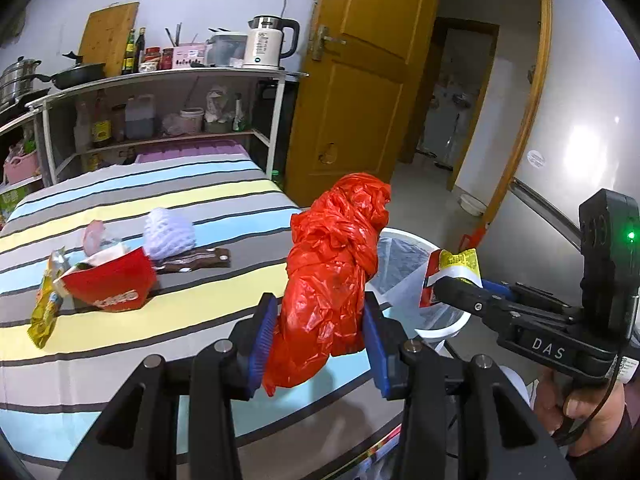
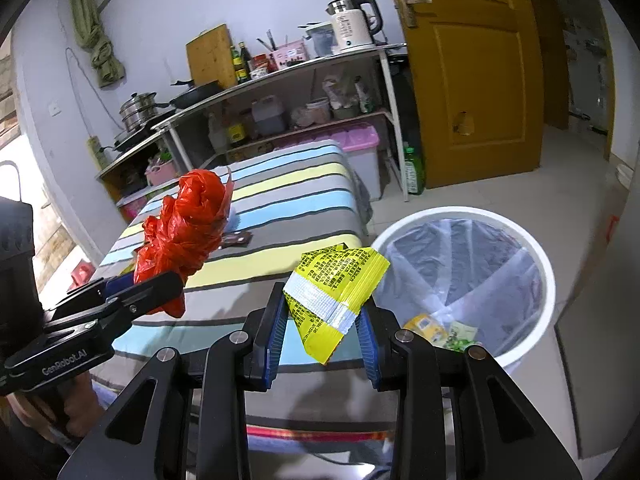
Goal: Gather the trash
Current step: 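Carry the red bag and yellow chip bag over the bin and open both tools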
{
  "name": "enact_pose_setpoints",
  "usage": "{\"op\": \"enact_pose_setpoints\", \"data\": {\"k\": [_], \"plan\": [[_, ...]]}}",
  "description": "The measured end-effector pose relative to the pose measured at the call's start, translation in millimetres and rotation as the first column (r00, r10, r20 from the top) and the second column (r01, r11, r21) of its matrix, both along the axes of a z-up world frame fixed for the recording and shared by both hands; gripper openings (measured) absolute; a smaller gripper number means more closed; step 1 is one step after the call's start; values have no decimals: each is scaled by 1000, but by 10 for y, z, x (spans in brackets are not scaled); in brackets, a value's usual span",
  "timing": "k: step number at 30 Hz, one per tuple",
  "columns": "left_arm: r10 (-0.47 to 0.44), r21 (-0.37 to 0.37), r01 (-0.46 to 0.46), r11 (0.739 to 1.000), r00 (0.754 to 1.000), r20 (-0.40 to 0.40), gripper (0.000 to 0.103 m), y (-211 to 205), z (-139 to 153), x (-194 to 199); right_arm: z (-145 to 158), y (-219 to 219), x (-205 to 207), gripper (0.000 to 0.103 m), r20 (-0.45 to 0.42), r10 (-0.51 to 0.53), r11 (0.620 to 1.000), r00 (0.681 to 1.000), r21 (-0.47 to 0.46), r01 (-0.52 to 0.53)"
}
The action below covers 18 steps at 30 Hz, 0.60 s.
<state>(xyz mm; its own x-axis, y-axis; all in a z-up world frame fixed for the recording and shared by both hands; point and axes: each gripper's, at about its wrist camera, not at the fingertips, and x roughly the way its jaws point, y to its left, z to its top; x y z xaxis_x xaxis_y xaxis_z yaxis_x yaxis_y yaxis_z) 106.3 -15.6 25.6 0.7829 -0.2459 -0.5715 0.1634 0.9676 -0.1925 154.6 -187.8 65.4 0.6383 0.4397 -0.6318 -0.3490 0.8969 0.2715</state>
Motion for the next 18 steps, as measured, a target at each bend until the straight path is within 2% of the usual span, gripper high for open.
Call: {"op": "enact_pose_setpoints", "data": {"k": [18], "plan": [[-96,22,96,995,995,-14,44,-519,-15,341,-139,-514,146,34,-31,-106,994,994,18,106]]}}
